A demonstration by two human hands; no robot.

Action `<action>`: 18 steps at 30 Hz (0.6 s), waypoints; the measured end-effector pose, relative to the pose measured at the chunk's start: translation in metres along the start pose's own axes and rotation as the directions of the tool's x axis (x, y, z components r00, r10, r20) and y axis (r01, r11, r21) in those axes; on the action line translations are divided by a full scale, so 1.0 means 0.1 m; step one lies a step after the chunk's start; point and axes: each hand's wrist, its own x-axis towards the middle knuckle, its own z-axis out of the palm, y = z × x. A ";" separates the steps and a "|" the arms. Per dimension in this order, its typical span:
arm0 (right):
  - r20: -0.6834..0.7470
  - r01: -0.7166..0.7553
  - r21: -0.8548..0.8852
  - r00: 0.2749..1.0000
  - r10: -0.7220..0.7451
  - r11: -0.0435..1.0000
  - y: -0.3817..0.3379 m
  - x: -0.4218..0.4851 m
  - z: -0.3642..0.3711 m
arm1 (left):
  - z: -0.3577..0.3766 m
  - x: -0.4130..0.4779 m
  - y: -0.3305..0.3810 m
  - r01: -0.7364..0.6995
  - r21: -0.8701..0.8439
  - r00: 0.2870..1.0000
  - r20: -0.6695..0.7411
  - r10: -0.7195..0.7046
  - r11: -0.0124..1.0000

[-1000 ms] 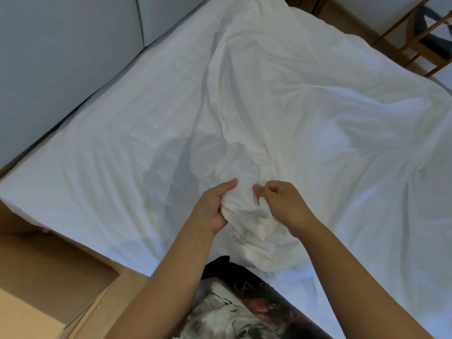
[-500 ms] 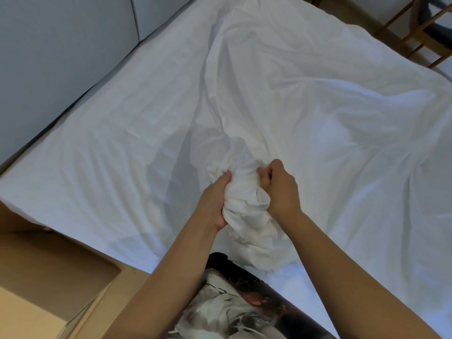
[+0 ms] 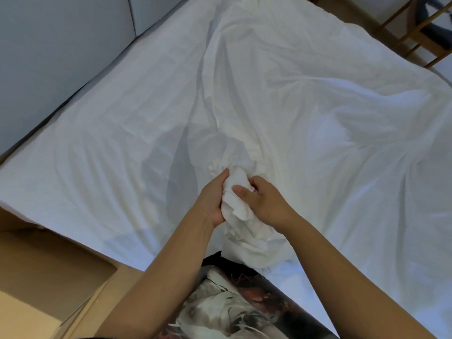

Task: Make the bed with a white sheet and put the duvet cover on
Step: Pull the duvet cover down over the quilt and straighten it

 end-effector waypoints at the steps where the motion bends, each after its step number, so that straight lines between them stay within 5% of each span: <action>1: -0.028 -0.011 0.012 1.000 0.012 1.000 -0.01 0.02 0.01 | 0.01 0.00 0.03 -0.002 0.024 1.000 0.010 0.002 1.000; 9: 0.034 -0.237 0.083 0.971 0.235 0.968 -0.05 0.13 0.15 | -0.02 0.02 -0.08 -0.059 0.017 0.998 0.004 0.059 0.998; 12: -0.056 -0.213 0.134 0.973 0.222 0.968 -0.08 0.19 0.16 | -0.01 0.04 -0.05 -0.083 0.020 0.997 0.002 0.083 0.996; 15: -0.081 -0.110 0.065 0.990 0.115 0.992 -0.19 0.20 0.10 | -0.04 0.00 0.13 -0.175 0.216 0.978 -0.074 0.195 0.961; 16: -0.123 -0.083 0.088 0.988 0.093 0.993 -0.23 0.19 0.04 | -0.10 0.01 0.21 -0.247 0.335 0.938 -0.155 0.311 0.909; 18: -0.180 -0.074 0.253 0.976 0.122 0.965 -0.28 0.16 -0.11 | -0.36 0.02 0.37 -0.276 0.683 0.714 -0.325 0.620 0.676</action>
